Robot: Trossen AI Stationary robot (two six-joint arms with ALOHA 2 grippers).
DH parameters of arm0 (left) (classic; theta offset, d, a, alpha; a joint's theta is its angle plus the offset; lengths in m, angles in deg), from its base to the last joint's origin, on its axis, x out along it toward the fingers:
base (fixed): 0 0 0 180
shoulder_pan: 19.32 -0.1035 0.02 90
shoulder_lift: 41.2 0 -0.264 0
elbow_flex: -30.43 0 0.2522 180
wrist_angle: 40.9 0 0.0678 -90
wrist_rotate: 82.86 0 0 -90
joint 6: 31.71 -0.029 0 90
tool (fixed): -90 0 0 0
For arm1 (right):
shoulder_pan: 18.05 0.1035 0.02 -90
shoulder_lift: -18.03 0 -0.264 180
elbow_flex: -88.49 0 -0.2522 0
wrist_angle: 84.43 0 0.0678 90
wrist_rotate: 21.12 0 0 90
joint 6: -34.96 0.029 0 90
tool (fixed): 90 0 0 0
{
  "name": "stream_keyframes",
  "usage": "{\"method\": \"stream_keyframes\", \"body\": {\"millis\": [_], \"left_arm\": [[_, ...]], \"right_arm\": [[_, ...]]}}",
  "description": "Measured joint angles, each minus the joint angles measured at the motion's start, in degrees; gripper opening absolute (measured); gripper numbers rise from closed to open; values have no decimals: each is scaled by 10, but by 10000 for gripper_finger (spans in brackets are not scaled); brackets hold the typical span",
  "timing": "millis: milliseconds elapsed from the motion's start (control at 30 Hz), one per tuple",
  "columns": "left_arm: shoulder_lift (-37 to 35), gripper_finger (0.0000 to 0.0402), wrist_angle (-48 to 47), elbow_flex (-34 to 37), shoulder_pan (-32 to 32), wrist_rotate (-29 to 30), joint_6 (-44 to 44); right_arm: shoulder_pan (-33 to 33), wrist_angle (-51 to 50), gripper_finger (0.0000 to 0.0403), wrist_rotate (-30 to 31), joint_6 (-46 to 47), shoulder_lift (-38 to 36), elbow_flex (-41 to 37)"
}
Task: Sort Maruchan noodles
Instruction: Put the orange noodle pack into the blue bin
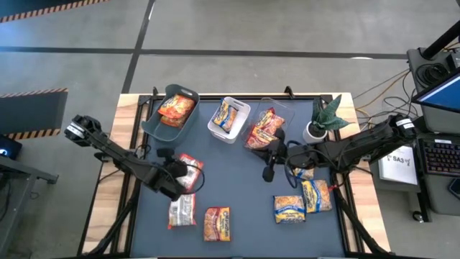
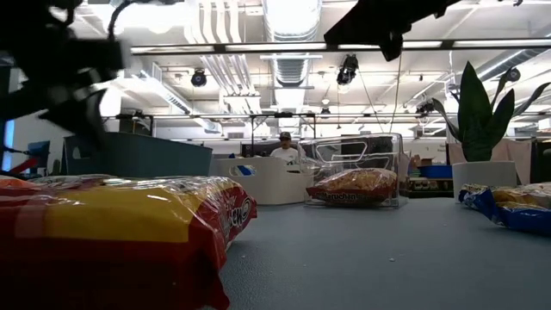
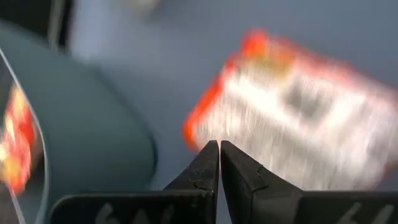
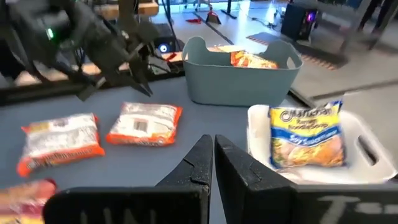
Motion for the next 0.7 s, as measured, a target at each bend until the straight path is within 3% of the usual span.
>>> {"method": "stream_keyframes", "body": {"millis": [100, 367, 567, 700], "left_arm": [[0, 0, -73, 2, 3, -49, 56], [-3, 0, -82, 53, 7, -53, 102], [-3, 0, 82, 128, 7, -69, 95], [-3, 0, 258, 146, 6, -55, 34]], "right_arm": [[3, 0, 9, -11, 48, 24, 0], [2, 77, 9, -28, 31, 123, 25], [2, 22, 9, -30, -8, 170, 97], [2, -21, 9, -30, -11, 189, 134]]}}
